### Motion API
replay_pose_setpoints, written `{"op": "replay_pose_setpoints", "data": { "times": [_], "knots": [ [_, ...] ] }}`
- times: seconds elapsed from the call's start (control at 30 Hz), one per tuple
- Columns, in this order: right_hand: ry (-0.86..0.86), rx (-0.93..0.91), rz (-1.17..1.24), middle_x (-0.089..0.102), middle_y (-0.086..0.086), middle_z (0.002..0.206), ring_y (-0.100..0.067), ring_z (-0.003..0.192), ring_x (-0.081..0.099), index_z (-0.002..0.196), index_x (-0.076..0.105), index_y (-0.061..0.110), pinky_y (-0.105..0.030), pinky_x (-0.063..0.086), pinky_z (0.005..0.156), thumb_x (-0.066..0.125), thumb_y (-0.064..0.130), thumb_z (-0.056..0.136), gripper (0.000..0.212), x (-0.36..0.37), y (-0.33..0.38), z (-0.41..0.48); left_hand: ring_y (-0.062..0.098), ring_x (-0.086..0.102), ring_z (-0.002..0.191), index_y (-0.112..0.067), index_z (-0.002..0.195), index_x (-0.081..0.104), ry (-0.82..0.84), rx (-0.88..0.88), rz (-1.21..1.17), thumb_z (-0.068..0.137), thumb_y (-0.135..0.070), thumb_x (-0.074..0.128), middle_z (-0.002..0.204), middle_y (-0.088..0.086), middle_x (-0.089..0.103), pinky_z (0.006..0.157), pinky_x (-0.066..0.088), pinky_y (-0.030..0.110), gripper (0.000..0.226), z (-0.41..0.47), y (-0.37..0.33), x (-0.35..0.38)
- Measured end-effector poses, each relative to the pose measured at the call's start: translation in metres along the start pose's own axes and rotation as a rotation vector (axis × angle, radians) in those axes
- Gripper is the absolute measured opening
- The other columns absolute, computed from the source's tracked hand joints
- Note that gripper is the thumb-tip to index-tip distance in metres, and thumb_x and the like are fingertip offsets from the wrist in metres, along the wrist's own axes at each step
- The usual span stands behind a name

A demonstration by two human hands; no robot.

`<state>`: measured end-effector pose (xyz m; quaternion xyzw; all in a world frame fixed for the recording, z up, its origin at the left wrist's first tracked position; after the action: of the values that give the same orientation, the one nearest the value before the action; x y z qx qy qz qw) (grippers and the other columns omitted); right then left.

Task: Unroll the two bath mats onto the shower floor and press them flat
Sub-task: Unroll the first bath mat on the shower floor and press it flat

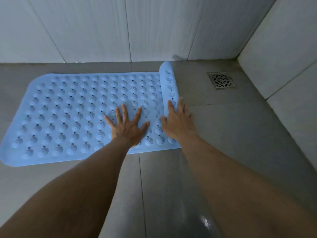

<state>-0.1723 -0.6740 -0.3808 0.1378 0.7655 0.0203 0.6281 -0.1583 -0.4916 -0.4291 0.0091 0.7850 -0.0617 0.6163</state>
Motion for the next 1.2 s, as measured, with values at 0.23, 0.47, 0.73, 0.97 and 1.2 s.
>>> {"op": "replay_pose_setpoints", "data": {
  "times": [0.23,0.47,0.73,0.97,1.2],
  "knots": [
    [-0.133,-0.002,0.014,0.021,-0.015,0.157,-0.035,0.134,0.035,0.158,0.005,0.01,-0.044,0.036,0.11,0.063,0.019,0.09,0.09,-0.008,-0.027,0.005,0.039,-0.021,0.149,-0.046,0.153,-0.012,-0.027,-0.029,-0.014,0.085,-0.081,0.0,0.163,0.014,-0.023,0.108,-0.007,0.077,0.077,-0.002,-0.003,0.0],
    [-0.18,-0.017,-0.064,0.003,-0.015,0.166,-0.036,0.141,0.032,0.159,-0.003,0.023,-0.048,0.035,0.112,0.063,0.029,0.093,0.093,-0.016,-0.041,0.004,0.041,-0.018,0.149,-0.031,0.157,-0.005,-0.064,0.032,-0.02,0.092,-0.073,0.006,0.166,0.007,-0.015,0.109,-0.009,0.075,0.079,0.008,-0.044,-0.003],
    [0.011,-0.008,-0.389,0.014,-0.006,0.166,-0.039,0.151,-0.016,0.153,0.031,0.03,-0.075,-0.011,0.11,0.024,0.065,0.097,0.067,-0.009,-0.073,0.002,0.042,-0.017,0.149,-0.045,0.154,-0.011,-0.051,0.151,0.026,0.089,-0.077,0.002,0.165,0.009,-0.017,0.109,-0.009,0.076,0.073,0.011,-0.072,0.006],
    [0.084,0.075,-0.405,0.038,-0.017,0.154,-0.036,0.152,0.002,0.154,0.029,0.03,-0.075,-0.009,0.108,0.024,0.068,0.096,0.07,-0.012,-0.068,0.008,0.038,-0.012,0.151,-0.042,0.156,0.0,-0.111,0.084,-0.076,0.095,-0.068,0.016,0.167,0.005,-0.006,0.112,-0.008,0.074,0.069,0.01,-0.065,-0.003],
    [0.233,0.075,-0.045,-0.015,-0.017,0.165,-0.035,0.153,-0.008,0.159,-0.008,0.027,-0.058,0.004,0.121,0.027,0.071,0.095,0.085,0.012,-0.079,0.007,0.041,-0.022,0.148,-0.047,0.154,-0.011,-0.062,-0.001,-0.034,0.086,-0.081,0.003,0.165,0.007,-0.018,0.109,-0.012,0.074,0.077,0.009,-0.059,0.002]
  ]
}}
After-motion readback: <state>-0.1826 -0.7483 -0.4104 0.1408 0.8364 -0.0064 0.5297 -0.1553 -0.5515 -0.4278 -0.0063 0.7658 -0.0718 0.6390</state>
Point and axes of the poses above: each hand's wrist, its own z-axis towards the middle knuckle, its own x-axis out of the palm, y = z × x, the point moved 6 cm from there along z, towards the middle knuckle
